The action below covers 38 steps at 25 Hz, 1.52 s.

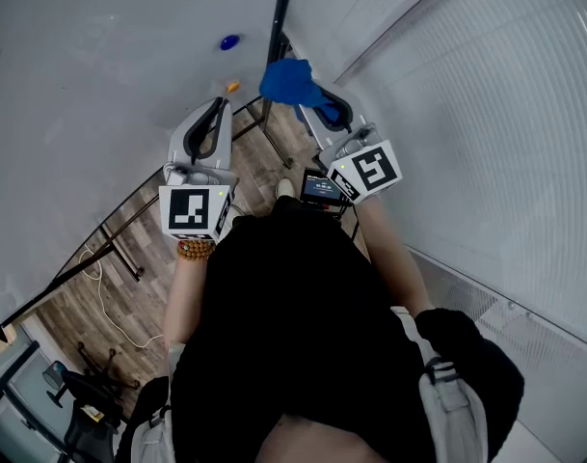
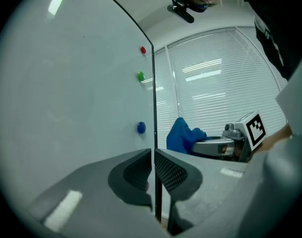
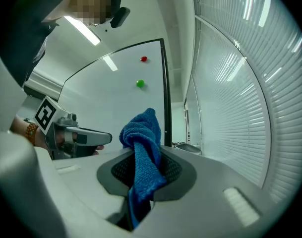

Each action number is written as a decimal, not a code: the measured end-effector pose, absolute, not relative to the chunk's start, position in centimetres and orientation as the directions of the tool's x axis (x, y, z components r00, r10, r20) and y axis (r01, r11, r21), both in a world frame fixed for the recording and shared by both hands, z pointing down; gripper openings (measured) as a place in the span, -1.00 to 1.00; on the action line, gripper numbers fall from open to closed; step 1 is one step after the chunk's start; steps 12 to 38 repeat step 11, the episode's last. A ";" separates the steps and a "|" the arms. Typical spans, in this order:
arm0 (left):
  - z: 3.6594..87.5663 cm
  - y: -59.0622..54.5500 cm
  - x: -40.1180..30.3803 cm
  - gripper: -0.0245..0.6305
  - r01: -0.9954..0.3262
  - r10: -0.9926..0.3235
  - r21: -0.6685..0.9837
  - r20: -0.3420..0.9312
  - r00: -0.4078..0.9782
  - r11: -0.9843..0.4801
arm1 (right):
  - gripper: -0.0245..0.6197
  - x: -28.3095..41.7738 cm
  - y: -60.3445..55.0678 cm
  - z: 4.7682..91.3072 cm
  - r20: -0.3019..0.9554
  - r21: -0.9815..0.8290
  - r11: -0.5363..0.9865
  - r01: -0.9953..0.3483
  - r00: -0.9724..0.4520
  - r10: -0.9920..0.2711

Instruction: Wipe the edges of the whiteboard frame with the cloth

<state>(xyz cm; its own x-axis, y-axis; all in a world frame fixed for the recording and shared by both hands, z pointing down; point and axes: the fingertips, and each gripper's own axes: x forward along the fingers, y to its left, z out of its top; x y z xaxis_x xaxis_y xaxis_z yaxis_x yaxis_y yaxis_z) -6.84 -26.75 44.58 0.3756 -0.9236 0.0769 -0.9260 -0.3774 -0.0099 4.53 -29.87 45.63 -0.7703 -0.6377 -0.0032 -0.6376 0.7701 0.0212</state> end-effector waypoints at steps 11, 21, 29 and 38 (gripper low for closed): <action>44.6 -26.0 -7.2 -0.88 -0.929 -0.927 0.001 0.058 0.371 -0.371 | -0.68 3.1 -28.4 43.9 -0.032 0.036 0.796 -0.604 -0.797 -0.603; 44.6 -26.0 -7.2 -0.88 -0.929 -0.927 0.001 0.058 0.371 -0.371 | -0.68 3.1 -28.4 43.9 -0.032 0.036 0.796 -0.604 -0.797 -0.603; 44.6 -26.0 -7.2 -0.88 -0.929 -0.927 0.001 0.058 0.371 -0.371 | -0.68 3.1 -28.4 43.9 -0.032 0.036 0.796 -0.604 -0.797 -0.603; 44.6 -26.0 -7.2 -0.88 -0.929 -0.927 0.001 0.058 0.371 -0.371 | -0.68 3.1 -28.4 43.9 -0.032 0.036 0.796 -0.604 -0.797 -0.603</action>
